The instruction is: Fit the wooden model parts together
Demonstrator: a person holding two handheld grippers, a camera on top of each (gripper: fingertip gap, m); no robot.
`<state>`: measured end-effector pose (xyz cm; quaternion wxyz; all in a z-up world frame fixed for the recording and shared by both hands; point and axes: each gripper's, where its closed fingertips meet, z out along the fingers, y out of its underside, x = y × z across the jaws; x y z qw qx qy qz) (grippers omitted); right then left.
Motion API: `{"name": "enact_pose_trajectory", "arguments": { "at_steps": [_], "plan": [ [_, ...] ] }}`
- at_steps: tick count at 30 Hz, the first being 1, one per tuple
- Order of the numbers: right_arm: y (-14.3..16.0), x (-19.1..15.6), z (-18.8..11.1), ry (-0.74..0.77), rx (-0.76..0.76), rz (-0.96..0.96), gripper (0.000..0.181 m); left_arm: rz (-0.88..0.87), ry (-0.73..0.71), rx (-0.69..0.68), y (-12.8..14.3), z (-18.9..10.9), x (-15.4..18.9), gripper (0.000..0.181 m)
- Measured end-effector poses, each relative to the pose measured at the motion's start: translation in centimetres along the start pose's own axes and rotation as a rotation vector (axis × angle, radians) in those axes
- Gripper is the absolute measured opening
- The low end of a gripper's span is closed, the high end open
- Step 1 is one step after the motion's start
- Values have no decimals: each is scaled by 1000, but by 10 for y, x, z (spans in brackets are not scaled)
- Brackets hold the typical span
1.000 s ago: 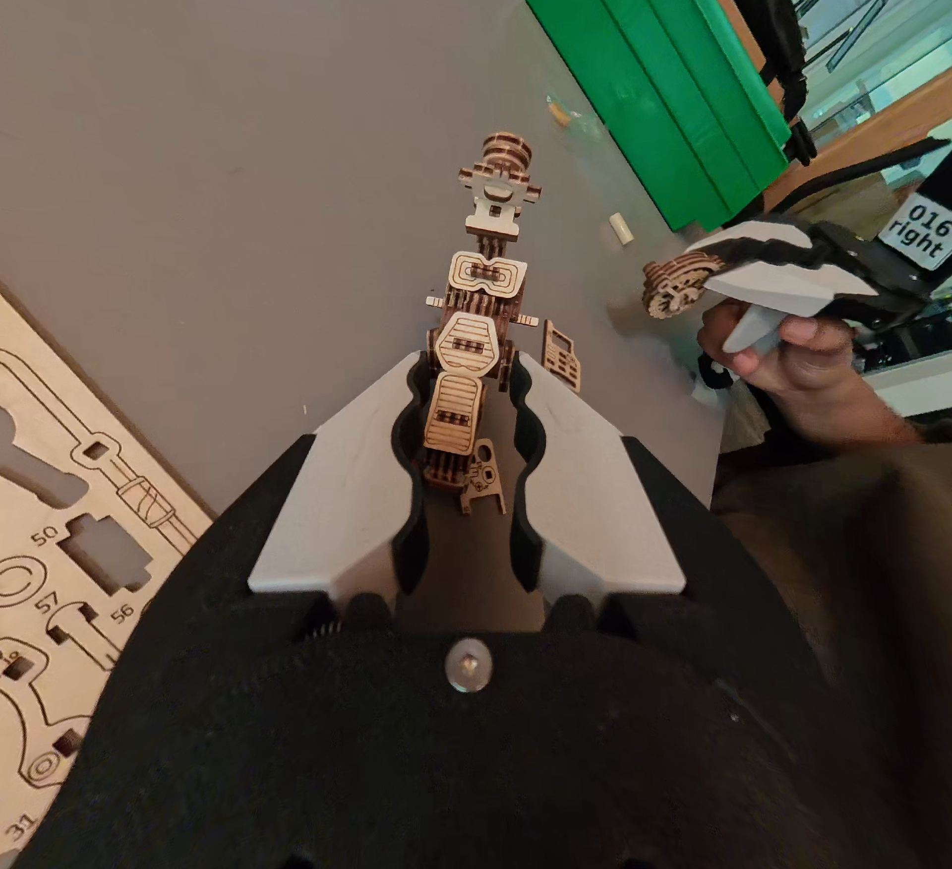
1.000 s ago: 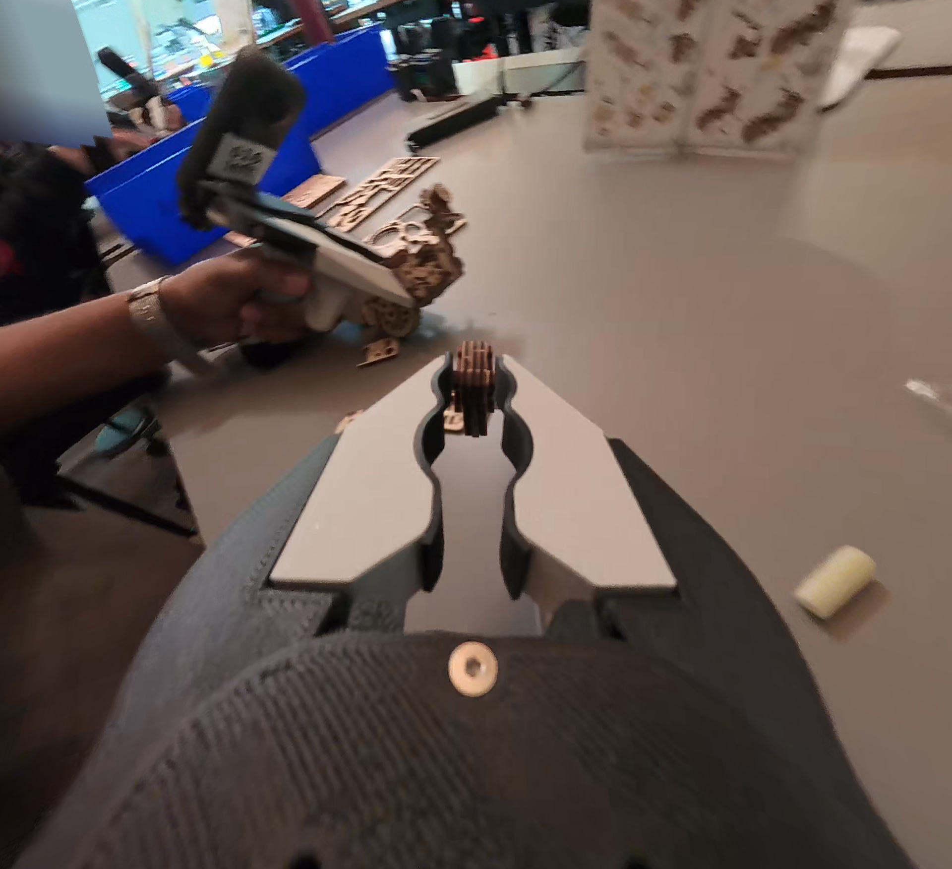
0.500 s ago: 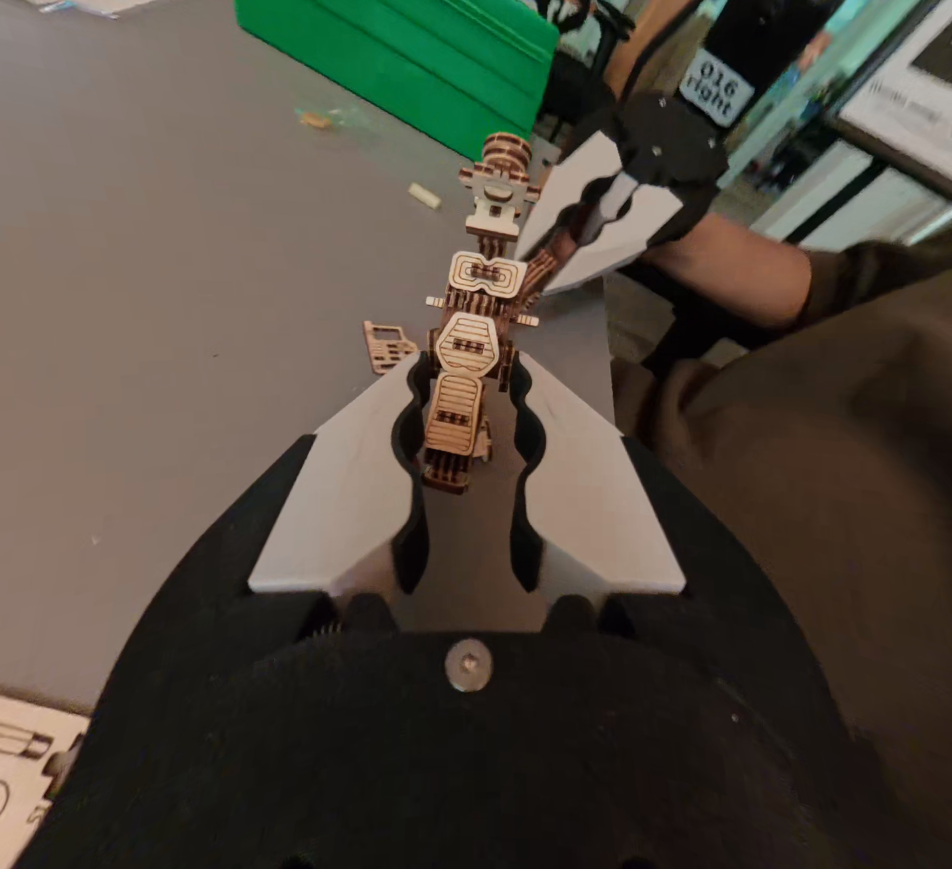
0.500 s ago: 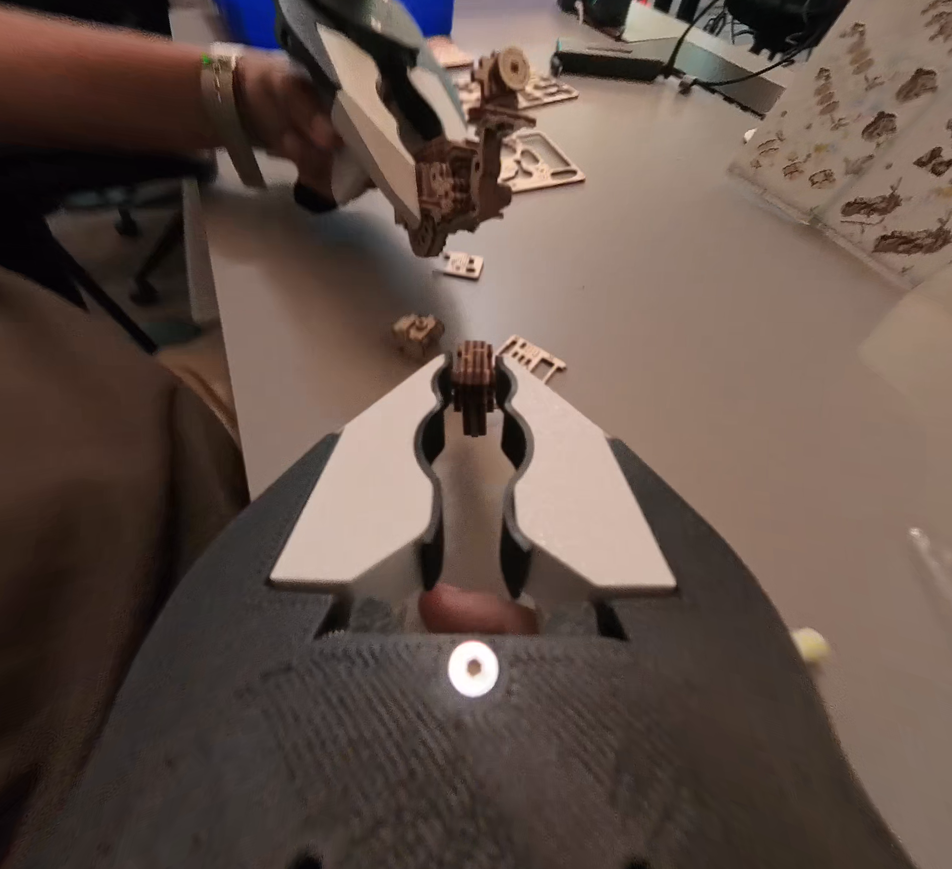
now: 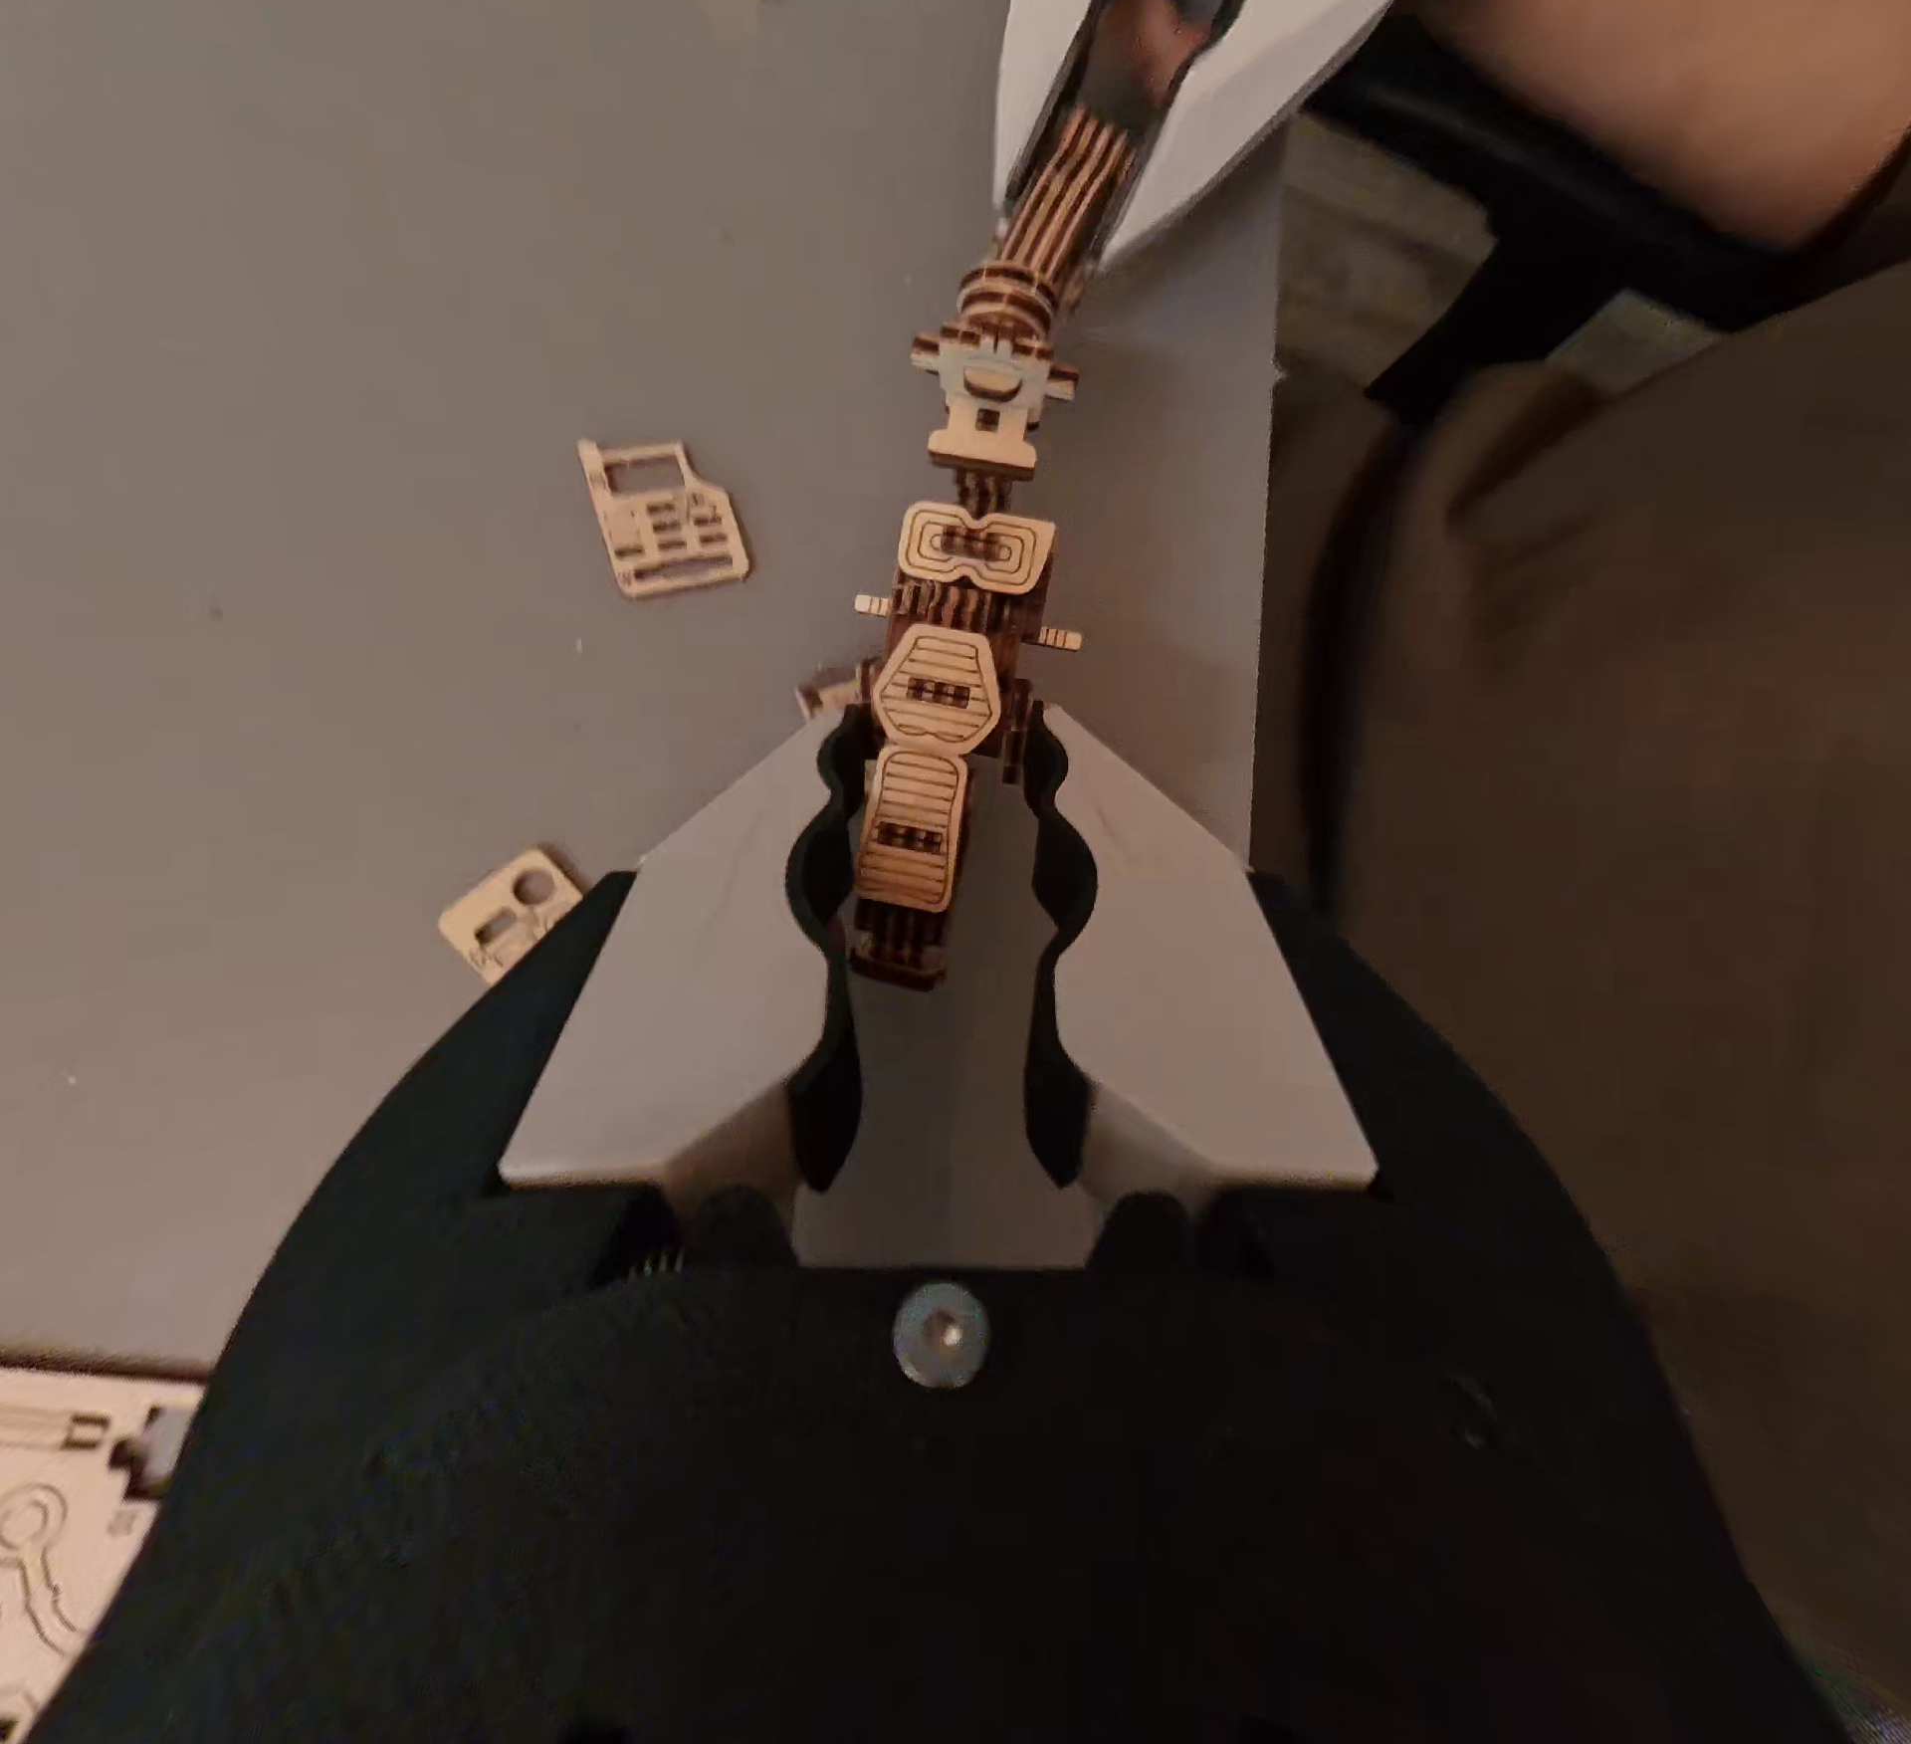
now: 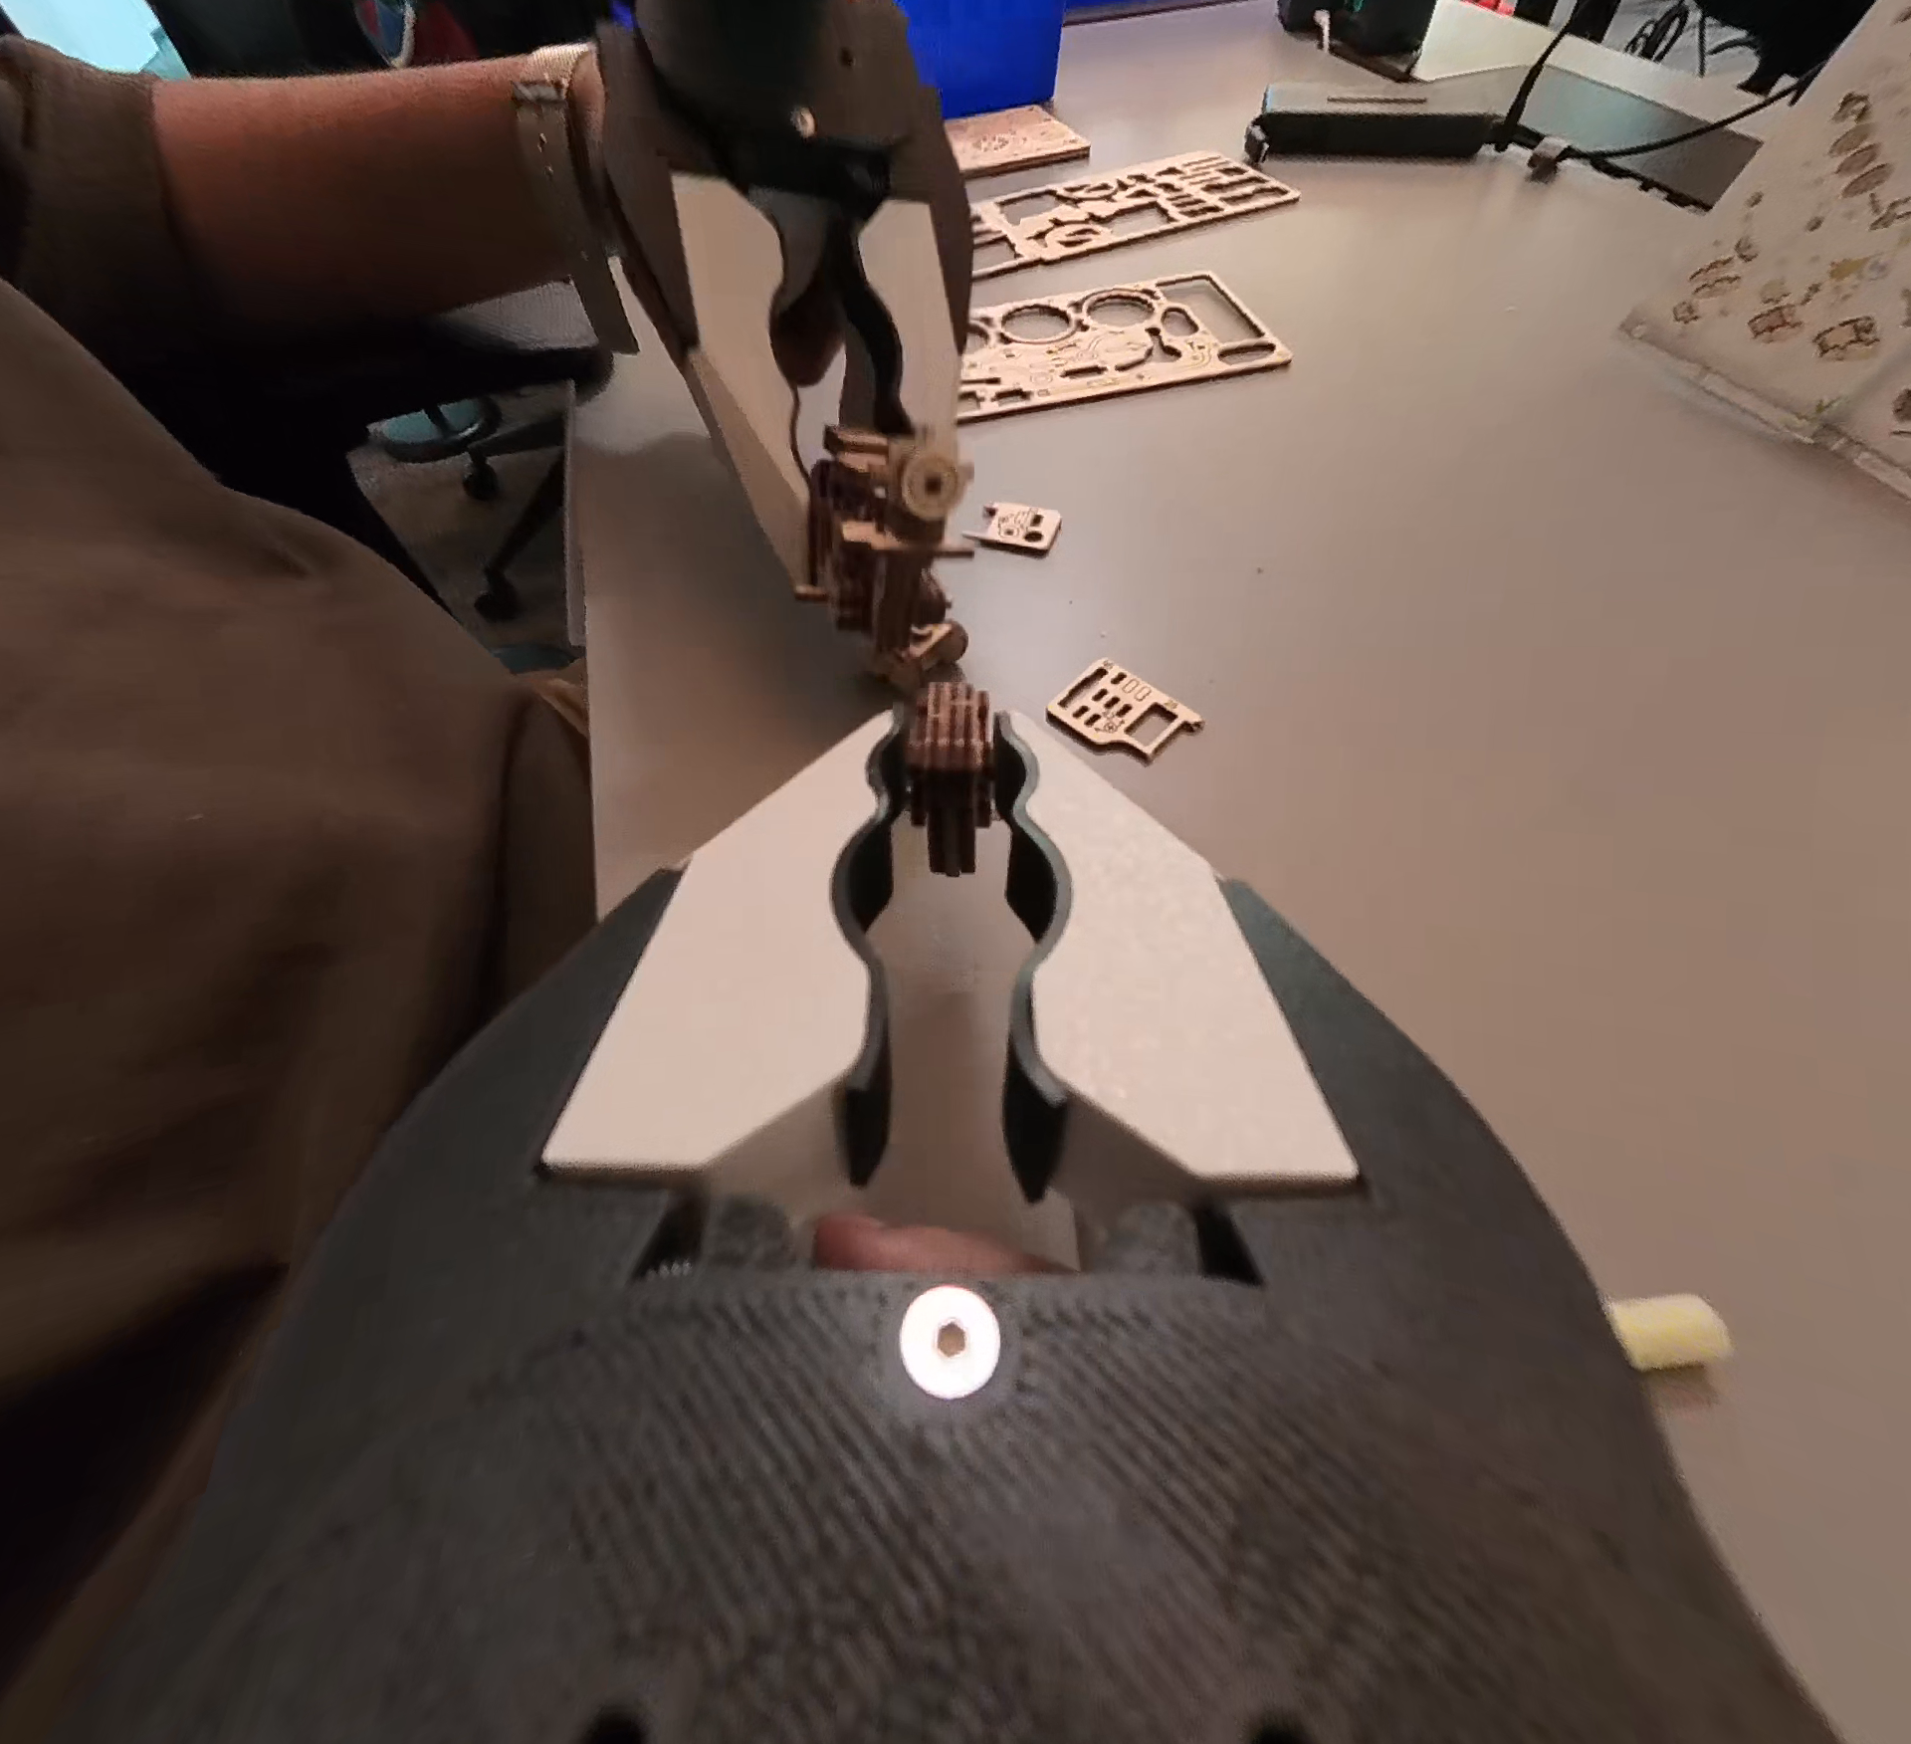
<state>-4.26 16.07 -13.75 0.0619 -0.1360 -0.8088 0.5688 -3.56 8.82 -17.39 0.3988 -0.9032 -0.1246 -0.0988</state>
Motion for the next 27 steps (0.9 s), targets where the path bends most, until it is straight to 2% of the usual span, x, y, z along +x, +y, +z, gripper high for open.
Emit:
{"name": "enact_pose_trajectory", "arguments": {
  "at_steps": [3, 7, 15, 27],
  "plan": [
    [-4, -7, 0, -24, 16, -4, 14, -30, 14, -57, 11, -2, 9, 28],
    [-1, -15, 3, -65, -3, 0, 14, -17, -51, -77, 7, -4, 13, 28],
    [16, -30, 4, -220, -73, 131, 14, -65, -78, -145, 12, 20, 22, 28],
    [30, -21, 5, -183, -151, 162, 14, -89, -60, -119, 9, 29, 28, 28]
  ]
}}
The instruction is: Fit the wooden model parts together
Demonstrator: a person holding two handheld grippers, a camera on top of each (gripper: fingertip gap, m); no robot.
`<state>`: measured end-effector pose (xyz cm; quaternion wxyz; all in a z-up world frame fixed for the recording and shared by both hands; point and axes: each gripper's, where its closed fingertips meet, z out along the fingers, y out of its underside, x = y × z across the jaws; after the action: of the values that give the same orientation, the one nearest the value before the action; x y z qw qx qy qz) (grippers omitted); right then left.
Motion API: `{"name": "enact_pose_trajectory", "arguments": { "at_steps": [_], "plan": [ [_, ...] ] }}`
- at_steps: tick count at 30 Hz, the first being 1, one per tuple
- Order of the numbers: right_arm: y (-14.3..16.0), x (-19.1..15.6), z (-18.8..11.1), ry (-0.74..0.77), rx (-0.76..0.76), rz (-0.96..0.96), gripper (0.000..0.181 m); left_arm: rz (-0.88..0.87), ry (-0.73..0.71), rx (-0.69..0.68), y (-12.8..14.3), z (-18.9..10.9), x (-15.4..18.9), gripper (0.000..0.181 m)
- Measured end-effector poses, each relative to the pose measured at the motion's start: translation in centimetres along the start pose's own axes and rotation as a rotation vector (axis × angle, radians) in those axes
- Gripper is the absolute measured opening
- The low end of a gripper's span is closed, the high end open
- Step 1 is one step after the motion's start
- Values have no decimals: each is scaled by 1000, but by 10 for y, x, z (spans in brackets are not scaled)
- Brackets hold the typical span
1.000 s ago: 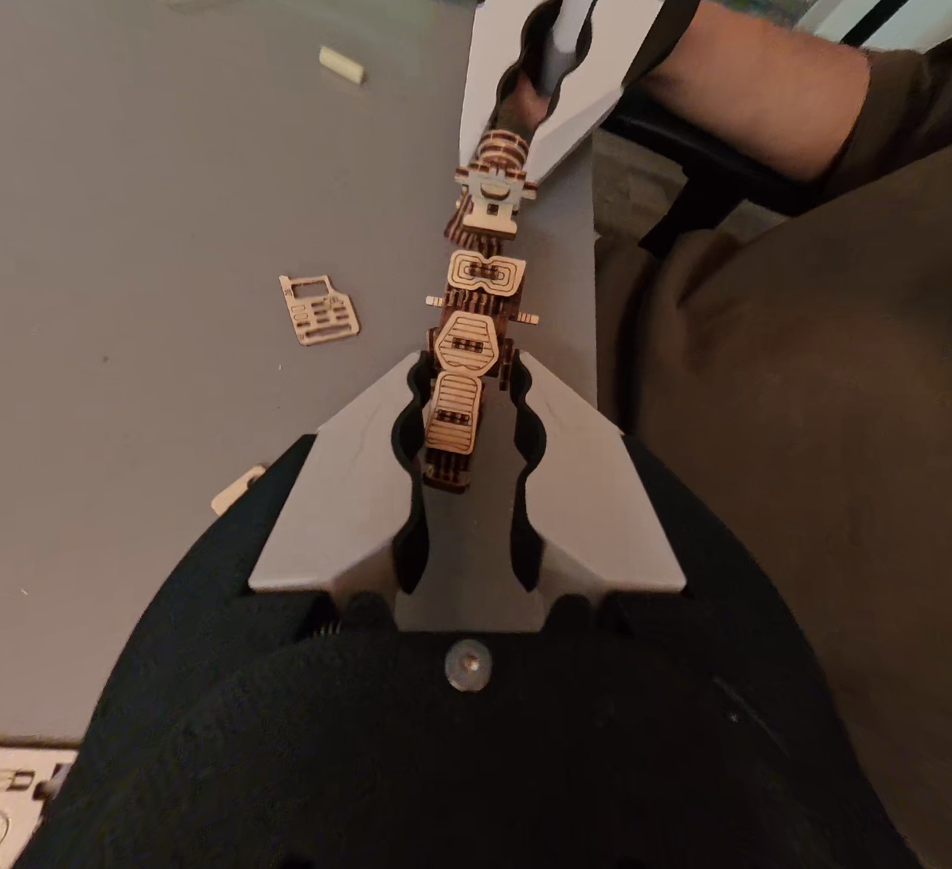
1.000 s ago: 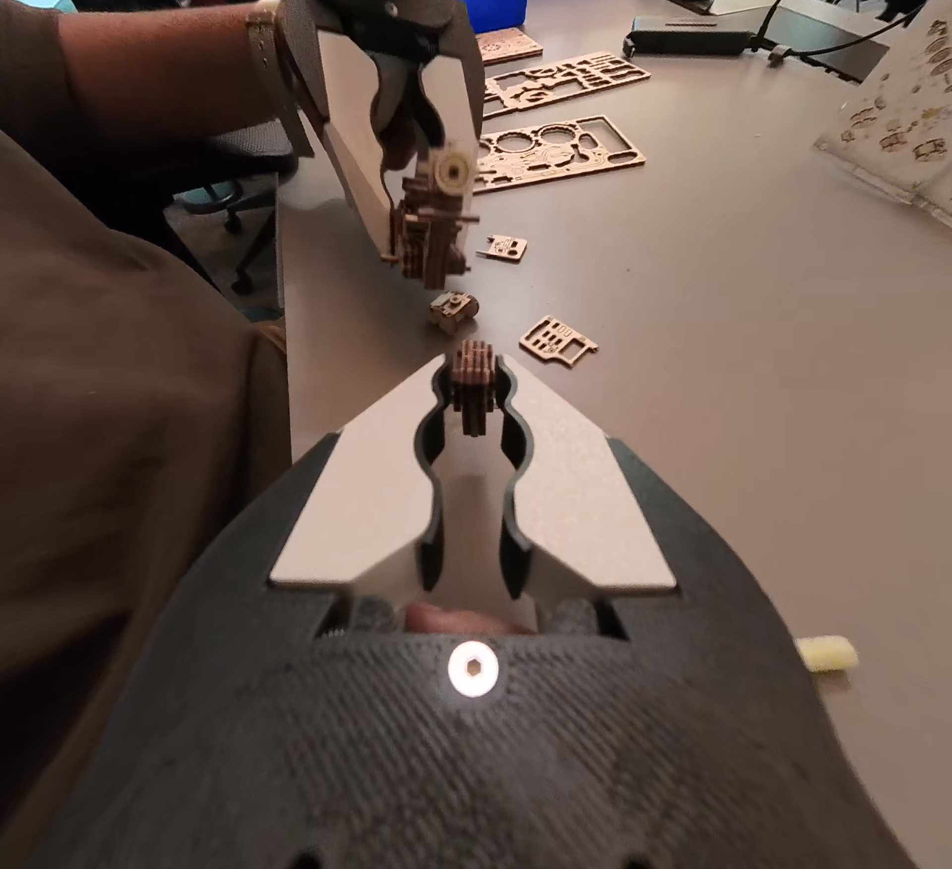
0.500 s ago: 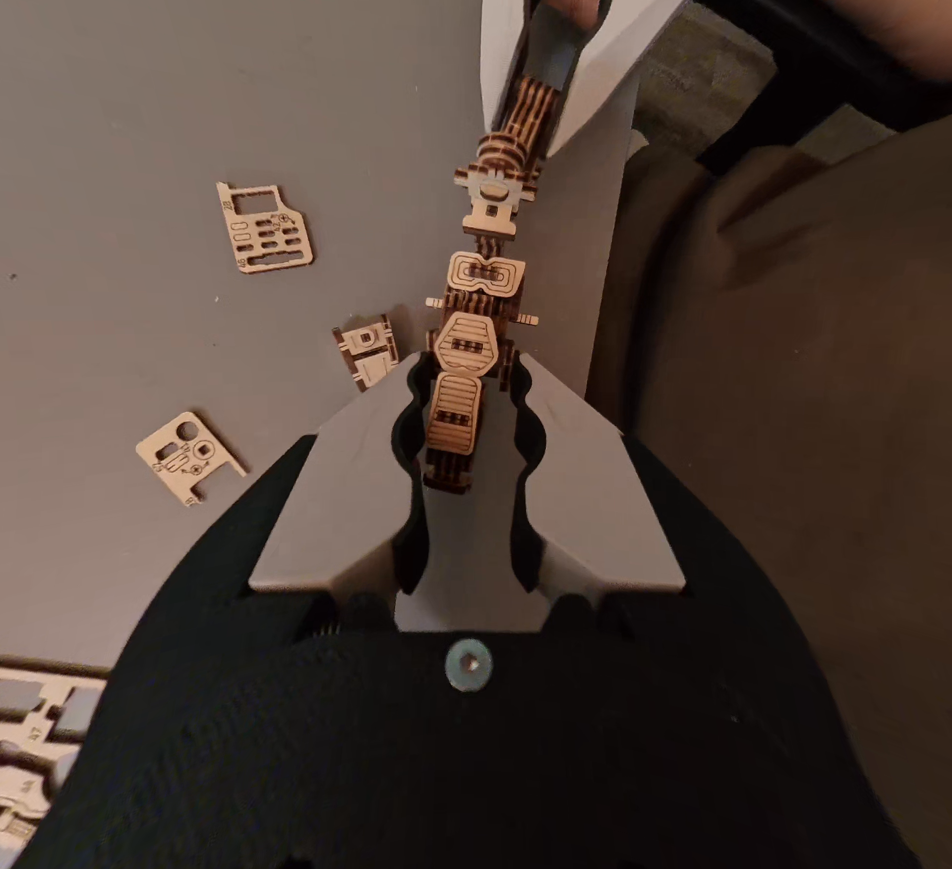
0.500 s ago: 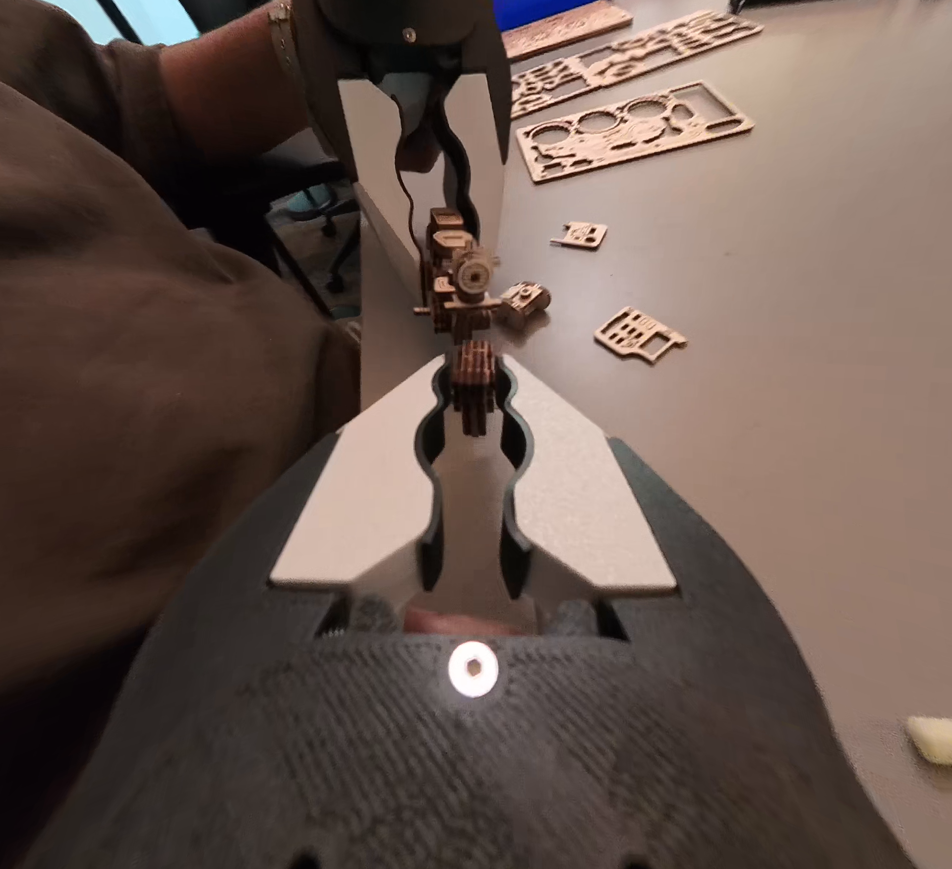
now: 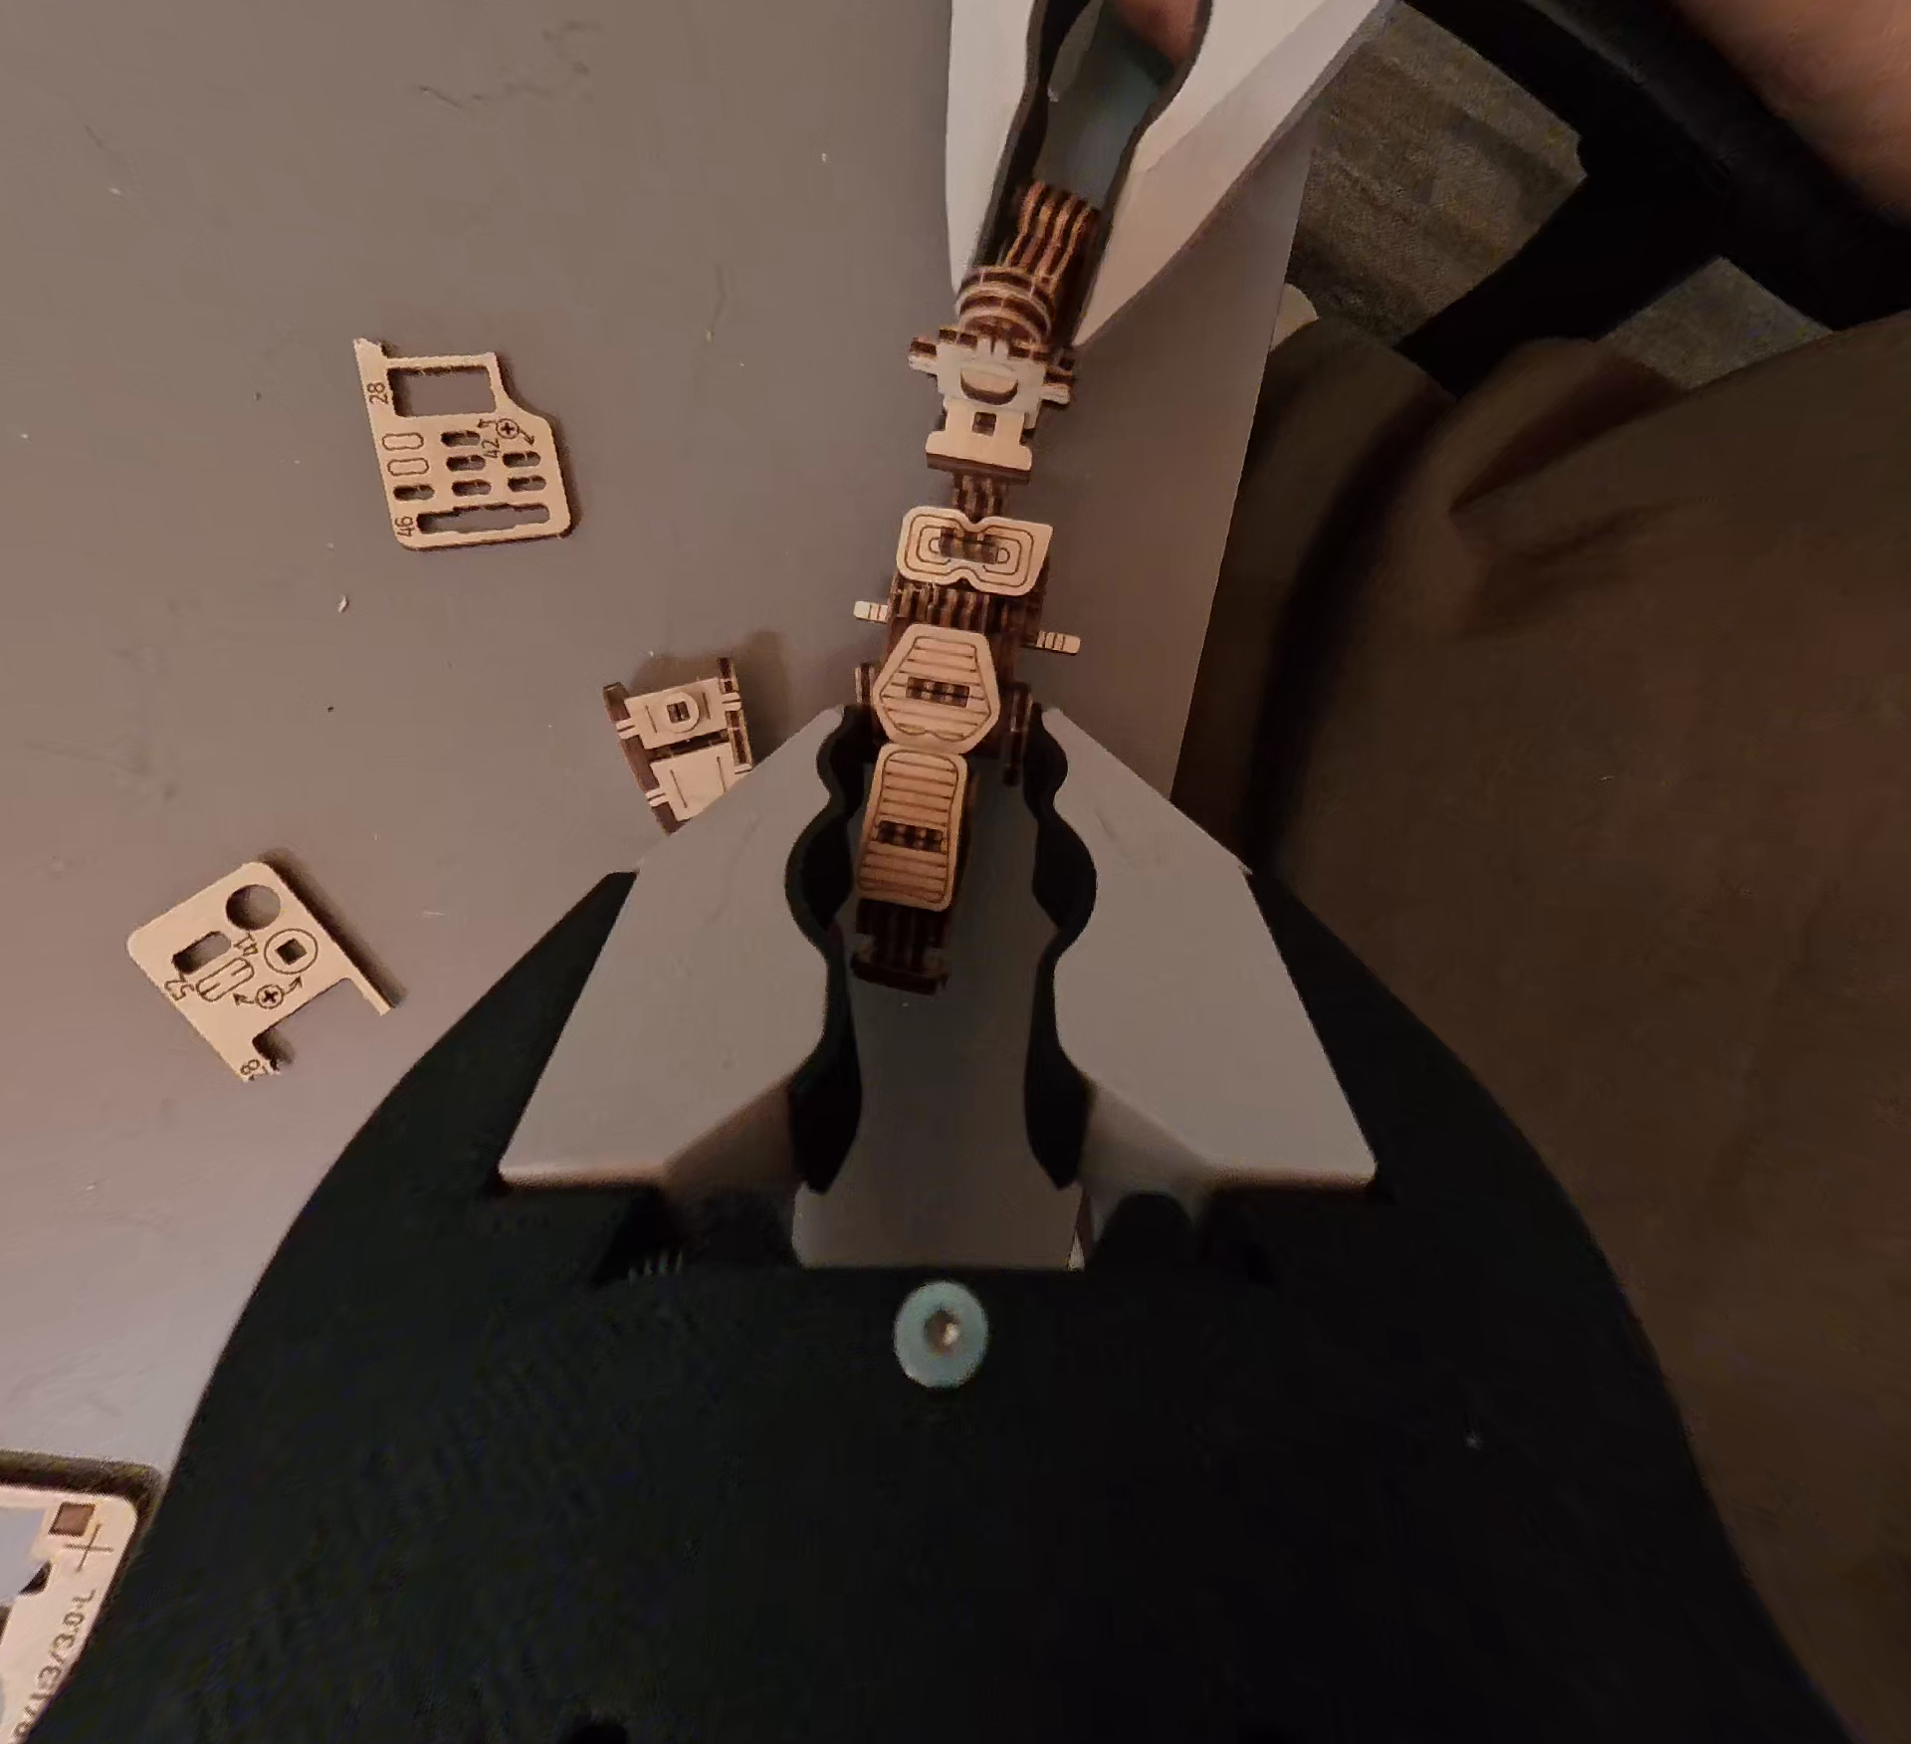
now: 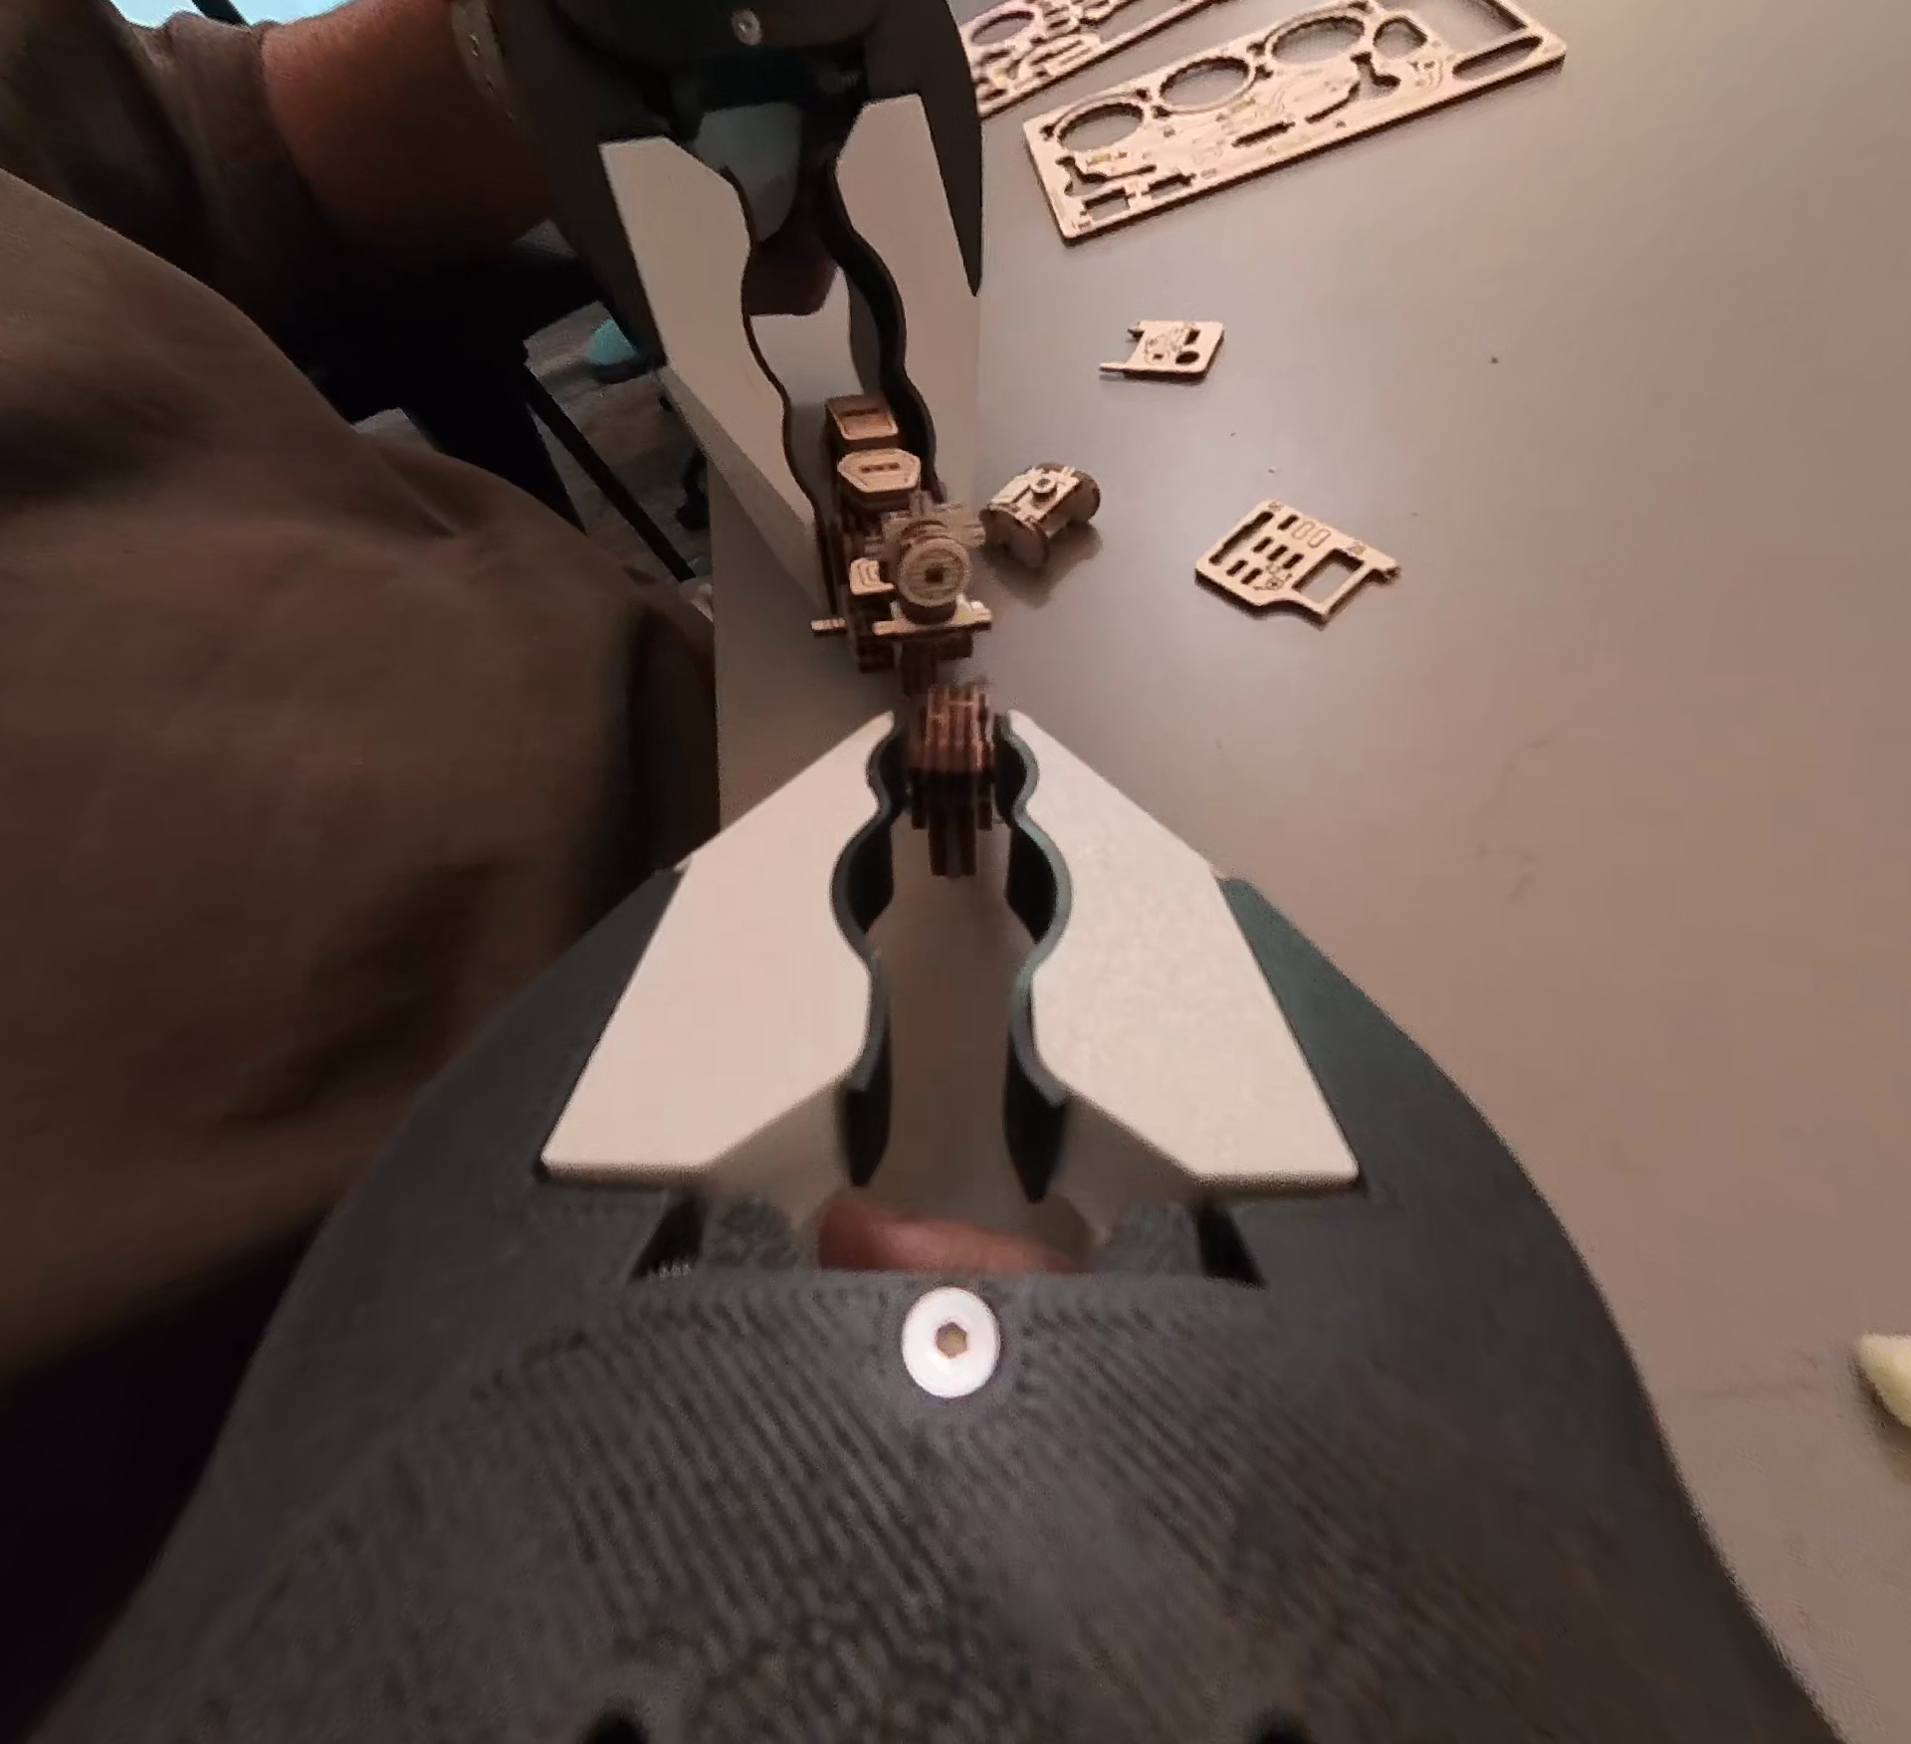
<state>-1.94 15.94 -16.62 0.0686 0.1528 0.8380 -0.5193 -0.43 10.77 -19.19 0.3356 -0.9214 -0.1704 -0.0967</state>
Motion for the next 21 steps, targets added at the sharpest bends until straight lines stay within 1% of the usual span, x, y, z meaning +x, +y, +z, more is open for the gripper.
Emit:
{"name": "enact_pose_trajectory", "arguments": {
  "at_steps": [3, 11, 14, 21],
  "plan": [
    [9, 2, 2, 17, -52, 5, 14, 14, -12, -6, 1, 0, 1, 28],
    [13, 4, -2, 30, -65, -1, 14, 15, -23, 8, -1, 1, -1, 28],
    [14, 4, -3, 30, -68, -2, 14, 14, -35, -13, 4, 3, -5, 28],
    [15, 4, -4, 34, -71, -12, 14, 33, -47, -8, 3, 4, -4, 27]
  ]
}}
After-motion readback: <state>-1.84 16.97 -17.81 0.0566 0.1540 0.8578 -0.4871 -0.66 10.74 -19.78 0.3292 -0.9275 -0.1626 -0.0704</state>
